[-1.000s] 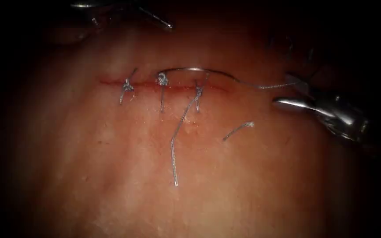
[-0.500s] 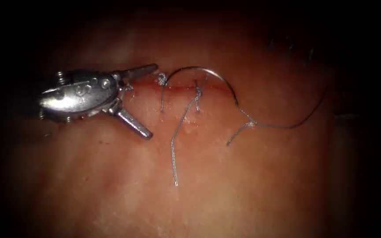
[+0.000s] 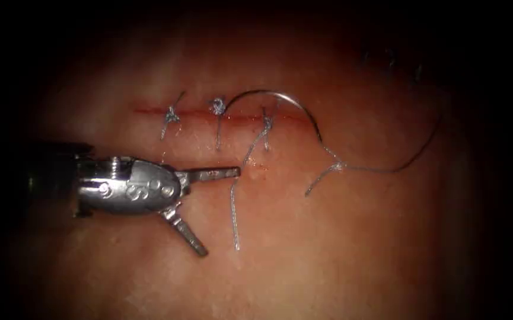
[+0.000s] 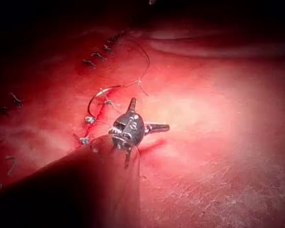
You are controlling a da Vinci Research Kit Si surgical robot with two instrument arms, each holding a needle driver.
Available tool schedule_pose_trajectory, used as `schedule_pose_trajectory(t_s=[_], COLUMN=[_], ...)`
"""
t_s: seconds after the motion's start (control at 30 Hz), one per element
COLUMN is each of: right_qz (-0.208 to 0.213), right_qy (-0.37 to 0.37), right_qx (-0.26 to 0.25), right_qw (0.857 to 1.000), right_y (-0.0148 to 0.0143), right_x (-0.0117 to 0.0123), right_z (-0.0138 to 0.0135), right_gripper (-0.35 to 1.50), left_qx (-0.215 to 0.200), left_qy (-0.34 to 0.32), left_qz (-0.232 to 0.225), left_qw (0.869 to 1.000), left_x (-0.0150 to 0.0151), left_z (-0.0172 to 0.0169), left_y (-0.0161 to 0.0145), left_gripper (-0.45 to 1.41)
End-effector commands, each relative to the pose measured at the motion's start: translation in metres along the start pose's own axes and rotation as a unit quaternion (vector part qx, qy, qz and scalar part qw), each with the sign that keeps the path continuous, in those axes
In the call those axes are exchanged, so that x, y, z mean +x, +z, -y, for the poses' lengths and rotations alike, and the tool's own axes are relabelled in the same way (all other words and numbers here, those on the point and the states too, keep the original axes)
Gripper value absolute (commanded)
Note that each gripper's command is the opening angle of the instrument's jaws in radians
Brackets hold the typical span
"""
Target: Wound Closure
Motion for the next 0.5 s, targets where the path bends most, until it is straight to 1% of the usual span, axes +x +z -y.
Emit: schedule_pose_trajectory(t_s=[0.03, 0.1, 0.23, 0.27, 0.4, 0.5], right_qz=[-0.005, -0.008, -0.012, -0.013, -0.014, -0.016], right_qy=[0.000, -0.004, -0.005, -0.005, -0.004, -0.004], right_qx=[0.010, 0.015, 0.019, 0.020, 0.024, 0.028], right_qw=[1.000, 1.000, 1.000, 1.000, 1.000, 0.999], right_y=[0.0025, 0.0037, 0.0051, 0.0055, 0.0064, 0.0071], right_x=[0.0002, 0.0000, -0.0002, -0.0003, 0.0000, 0.0001], right_z=[0.0012, 0.0018, 0.0026, 0.0028, 0.0035, 0.0040], right_gripper=[1.48, 1.48, 1.48, 1.48, 1.48, 1.48], left_qx=[-0.003, -0.006, -0.007, -0.012, -0.024, -0.025], left_qy=[0.004, 0.008, 0.011, 0.013, 0.014, 0.015], left_qz=[0.006, 0.013, 0.021, 0.029, 0.051, 0.058], left_qw=[1.000, 1.000, 1.000, 0.999, 0.998, 0.998], left_x=[-0.0002, -0.0003, -0.0005, -0.0008, -0.0016, -0.0020], left_z=[0.0004, 0.0003, 0.0002, 0.0001, 0.0003, 0.0007], left_y=[0.0007, 0.0012, 0.0024, 0.0032, 0.0047, 0.0054], left_gripper=[1.03, 1.01, 0.99, 0.96, 0.93, 0.91])
